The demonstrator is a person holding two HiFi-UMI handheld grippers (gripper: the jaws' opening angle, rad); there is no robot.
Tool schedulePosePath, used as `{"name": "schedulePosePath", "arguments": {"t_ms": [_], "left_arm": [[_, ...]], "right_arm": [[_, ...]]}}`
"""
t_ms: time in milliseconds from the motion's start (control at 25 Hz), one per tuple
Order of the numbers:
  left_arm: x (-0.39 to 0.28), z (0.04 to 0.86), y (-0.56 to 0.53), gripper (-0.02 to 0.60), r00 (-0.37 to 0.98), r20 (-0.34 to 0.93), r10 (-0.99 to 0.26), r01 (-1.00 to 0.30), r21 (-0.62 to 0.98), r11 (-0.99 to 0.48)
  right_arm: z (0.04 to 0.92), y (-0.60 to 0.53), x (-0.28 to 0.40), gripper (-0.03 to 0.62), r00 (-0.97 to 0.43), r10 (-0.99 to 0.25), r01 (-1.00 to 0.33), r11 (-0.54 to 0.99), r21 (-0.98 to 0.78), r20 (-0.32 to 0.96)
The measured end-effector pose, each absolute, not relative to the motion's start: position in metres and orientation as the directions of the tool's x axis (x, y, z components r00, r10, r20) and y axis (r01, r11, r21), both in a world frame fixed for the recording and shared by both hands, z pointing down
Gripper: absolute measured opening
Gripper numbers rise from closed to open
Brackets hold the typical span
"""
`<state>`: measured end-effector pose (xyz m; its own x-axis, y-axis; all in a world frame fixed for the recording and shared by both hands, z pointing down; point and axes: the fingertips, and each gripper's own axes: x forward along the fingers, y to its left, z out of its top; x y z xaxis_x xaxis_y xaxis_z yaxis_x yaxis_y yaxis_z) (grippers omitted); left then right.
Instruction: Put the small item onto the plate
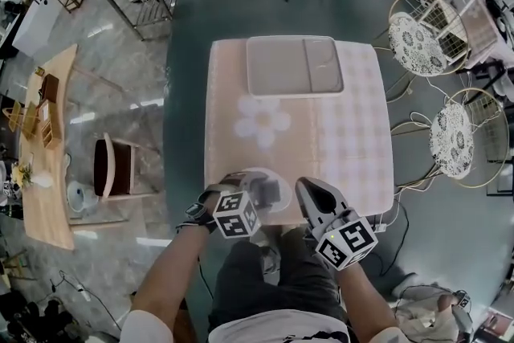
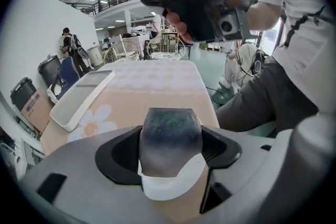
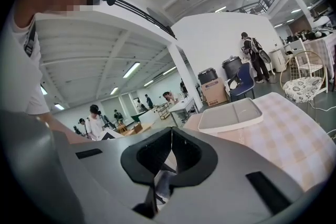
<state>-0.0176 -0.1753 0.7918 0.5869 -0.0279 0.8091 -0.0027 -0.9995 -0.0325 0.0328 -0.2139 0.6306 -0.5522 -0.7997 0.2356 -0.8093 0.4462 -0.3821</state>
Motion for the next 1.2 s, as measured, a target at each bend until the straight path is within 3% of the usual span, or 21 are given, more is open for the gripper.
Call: {"name": "schedulePosePath", "arguments": {"t_ms": [760,1200], "left_arm": [[-0.021,0.841,-0.171,0.316,0.468,0.874,0.129,0.204,0.035,-0.978],[-0.020,0.835,-0.173,0.318,0.491,0.860,0.139,0.169,0.063,-0.984]], "right_arm": [[0.649,-0.218,0.041,0.015,-0.564,-0.796,-0.797,0.457,-0.394,0.218],[0.642,-0.216,0.043,0.015,-0.577,-0.781,-0.792,0.463,-0.398,0.240]]}}
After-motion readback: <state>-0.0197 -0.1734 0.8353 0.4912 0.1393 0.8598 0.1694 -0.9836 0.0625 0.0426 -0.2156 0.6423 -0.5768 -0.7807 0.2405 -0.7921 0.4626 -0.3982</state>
